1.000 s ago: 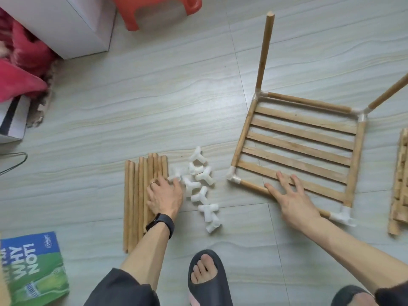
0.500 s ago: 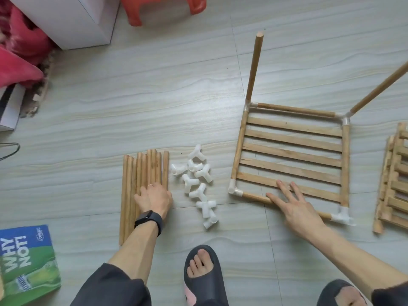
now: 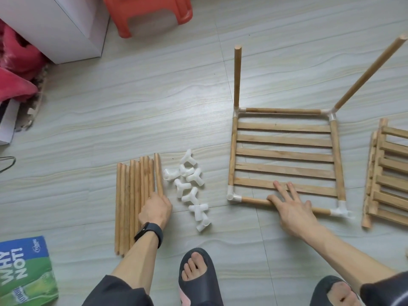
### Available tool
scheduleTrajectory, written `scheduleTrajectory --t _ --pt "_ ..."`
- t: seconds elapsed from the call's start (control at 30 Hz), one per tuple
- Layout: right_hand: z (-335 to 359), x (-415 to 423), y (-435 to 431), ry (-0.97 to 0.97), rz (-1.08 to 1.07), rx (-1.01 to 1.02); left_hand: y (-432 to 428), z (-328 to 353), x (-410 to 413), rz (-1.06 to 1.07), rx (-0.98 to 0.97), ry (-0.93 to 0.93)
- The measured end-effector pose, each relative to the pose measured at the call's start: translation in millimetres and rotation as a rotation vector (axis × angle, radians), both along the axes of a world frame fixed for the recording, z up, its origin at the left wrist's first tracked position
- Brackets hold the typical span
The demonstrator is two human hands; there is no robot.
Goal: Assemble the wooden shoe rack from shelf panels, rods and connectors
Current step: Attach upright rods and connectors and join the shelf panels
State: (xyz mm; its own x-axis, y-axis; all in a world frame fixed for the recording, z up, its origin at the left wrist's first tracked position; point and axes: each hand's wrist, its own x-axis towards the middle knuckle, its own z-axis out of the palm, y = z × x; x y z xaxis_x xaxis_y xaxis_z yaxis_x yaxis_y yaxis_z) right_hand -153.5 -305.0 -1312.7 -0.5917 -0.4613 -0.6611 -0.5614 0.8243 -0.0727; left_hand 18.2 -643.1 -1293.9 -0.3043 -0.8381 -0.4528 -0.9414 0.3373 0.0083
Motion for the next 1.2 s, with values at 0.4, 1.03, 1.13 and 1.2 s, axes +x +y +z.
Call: scheduleTrajectory --t 0.4,1.03,1.13,1.2 --pt "70.1 -11.2 -55.5 -0.389 -0.731 -0.753 80.4 30.5 -69.9 -0.740 0.125 0.674" --pt "107.2 -7.2 -45.6 0.004 -0.748 -1.046 101.9 -39.0 -60.1 -0.759 0.260 0.440" --pt "105.5 -1.8 -49.3 0.017 -0.676 -1.012 102.8 -38.7 -59.0 -0.747 0.274 0.437" --pt "102.5 1.6 -51.3 0.048 -0.626 -1.000 103.6 -39.2 -57.9 -0.737 0.285 0.437"
